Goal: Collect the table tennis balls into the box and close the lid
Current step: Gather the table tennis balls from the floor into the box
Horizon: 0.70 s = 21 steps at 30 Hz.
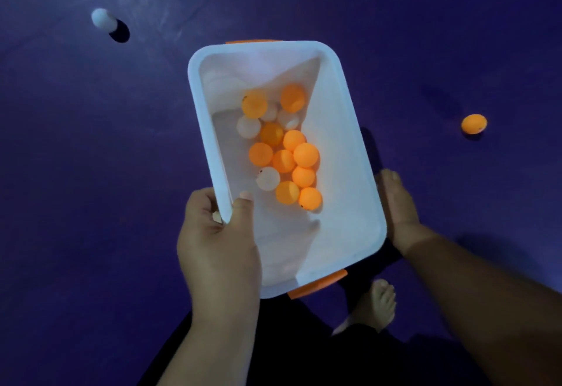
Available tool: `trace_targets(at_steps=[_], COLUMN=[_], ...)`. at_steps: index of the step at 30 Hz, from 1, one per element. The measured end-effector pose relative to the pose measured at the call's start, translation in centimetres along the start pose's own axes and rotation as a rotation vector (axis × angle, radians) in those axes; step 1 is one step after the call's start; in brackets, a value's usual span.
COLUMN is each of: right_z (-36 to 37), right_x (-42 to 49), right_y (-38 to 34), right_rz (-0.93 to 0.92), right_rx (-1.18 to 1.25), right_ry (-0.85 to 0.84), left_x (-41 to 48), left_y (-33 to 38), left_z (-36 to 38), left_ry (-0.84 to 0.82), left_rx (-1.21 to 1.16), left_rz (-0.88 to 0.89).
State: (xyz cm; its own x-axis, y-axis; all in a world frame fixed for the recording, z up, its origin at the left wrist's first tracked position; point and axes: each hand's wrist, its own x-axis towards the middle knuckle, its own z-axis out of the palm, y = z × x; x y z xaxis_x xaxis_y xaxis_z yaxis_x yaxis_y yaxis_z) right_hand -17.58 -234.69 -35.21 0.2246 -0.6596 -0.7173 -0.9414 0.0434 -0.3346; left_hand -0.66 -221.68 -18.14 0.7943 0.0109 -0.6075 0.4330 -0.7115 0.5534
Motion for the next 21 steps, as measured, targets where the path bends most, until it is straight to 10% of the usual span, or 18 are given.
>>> trace_targets(at_steps=[13,21], right_z=[-11.9,-11.9], right_x=[7.0,10.7], right_y=[3.5,3.3], right_rz=[0.238,0.218], right_rx=[-0.267,-0.305], right_ry=[0.416,0.174], left_x=[-0.1,1.3], left_y=[2.7,2.3], left_z=[2.5,2.2], left_ry=[-0.046,0.012], left_rx=[0.047,0.079], left_rz=[0.038,0.074])
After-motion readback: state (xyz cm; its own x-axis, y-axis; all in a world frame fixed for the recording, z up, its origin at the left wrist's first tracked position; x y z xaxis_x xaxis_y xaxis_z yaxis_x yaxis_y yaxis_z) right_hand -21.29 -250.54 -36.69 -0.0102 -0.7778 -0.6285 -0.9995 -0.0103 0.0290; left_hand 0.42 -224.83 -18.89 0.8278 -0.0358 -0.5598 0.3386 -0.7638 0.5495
